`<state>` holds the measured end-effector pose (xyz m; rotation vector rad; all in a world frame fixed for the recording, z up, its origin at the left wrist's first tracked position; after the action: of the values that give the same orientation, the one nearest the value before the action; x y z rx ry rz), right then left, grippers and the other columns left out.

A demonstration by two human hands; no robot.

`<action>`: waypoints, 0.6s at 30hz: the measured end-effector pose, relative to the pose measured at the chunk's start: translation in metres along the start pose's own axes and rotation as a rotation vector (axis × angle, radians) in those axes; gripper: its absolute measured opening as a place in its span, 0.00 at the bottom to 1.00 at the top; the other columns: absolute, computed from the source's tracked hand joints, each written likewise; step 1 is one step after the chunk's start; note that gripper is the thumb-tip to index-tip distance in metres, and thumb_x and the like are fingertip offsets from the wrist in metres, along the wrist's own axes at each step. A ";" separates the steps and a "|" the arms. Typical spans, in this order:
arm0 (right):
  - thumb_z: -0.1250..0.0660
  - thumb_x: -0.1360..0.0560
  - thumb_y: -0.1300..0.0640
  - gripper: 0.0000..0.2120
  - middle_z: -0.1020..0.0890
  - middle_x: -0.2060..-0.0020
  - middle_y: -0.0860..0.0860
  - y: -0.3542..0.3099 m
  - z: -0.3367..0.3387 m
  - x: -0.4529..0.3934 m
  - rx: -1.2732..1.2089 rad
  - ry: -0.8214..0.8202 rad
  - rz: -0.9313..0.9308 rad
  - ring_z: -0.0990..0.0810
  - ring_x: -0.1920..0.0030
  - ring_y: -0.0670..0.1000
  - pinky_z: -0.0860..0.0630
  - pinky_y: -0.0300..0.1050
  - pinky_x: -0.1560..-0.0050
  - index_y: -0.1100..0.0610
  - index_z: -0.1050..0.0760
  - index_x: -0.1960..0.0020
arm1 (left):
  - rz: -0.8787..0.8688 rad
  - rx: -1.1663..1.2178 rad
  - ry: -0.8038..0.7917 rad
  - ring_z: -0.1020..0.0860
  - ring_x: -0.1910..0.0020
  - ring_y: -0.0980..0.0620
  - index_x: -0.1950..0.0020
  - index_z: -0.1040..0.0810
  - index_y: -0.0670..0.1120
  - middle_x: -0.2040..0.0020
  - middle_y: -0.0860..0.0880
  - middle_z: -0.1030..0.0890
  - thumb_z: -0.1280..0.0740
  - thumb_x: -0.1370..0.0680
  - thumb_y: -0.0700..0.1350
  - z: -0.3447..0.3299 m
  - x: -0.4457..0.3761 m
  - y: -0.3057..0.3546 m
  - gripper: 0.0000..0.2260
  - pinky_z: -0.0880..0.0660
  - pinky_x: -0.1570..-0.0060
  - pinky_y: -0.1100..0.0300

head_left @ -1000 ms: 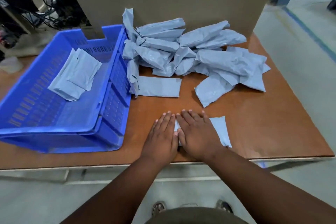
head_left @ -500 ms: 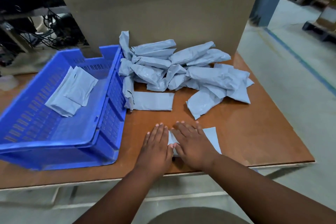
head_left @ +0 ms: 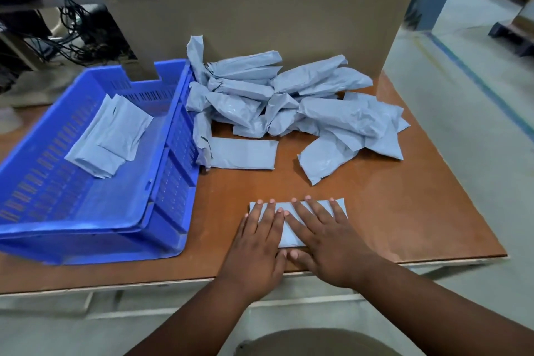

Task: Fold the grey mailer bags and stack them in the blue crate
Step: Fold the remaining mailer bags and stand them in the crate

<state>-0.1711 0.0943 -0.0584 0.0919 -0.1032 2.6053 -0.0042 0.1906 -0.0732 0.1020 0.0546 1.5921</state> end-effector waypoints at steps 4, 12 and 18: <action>0.57 0.15 0.29 0.37 0.50 0.13 0.51 0.001 -0.002 -0.003 -0.033 -0.017 -0.005 0.51 0.14 0.59 0.49 0.71 0.19 0.47 0.52 0.13 | 0.007 -0.001 -0.011 0.61 0.14 0.44 0.13 0.55 0.50 0.12 0.48 0.57 0.50 0.15 0.61 -0.002 -0.002 -0.001 0.34 0.49 0.17 0.40; 0.55 0.15 0.30 0.35 0.52 0.13 0.51 0.014 0.001 0.000 -0.036 -0.023 0.062 0.52 0.14 0.57 0.53 0.70 0.18 0.44 0.56 0.13 | 0.018 -0.087 -0.053 0.50 0.14 0.38 0.14 0.45 0.49 0.13 0.44 0.47 0.50 0.16 0.66 0.013 -0.008 0.004 0.35 0.48 0.19 0.33; 0.56 0.16 0.30 0.37 0.57 0.13 0.53 0.047 0.001 0.023 -0.009 -0.001 -0.031 0.60 0.14 0.55 0.57 0.66 0.17 0.48 0.55 0.13 | -0.123 -0.123 -0.043 0.56 0.14 0.43 0.13 0.47 0.50 0.12 0.46 0.50 0.49 0.16 0.65 0.022 -0.031 0.037 0.34 0.53 0.18 0.35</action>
<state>-0.2148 0.0655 -0.0576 0.0910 -0.1129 2.5735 -0.0386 0.1578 -0.0482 0.0363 -0.0691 1.4663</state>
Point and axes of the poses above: each hand's wrist, its own x-axis away from the middle knuckle, its own z-axis out of the back of the hand, y = z × x, the point moved 4 cm from there along -x, towards the middle knuckle
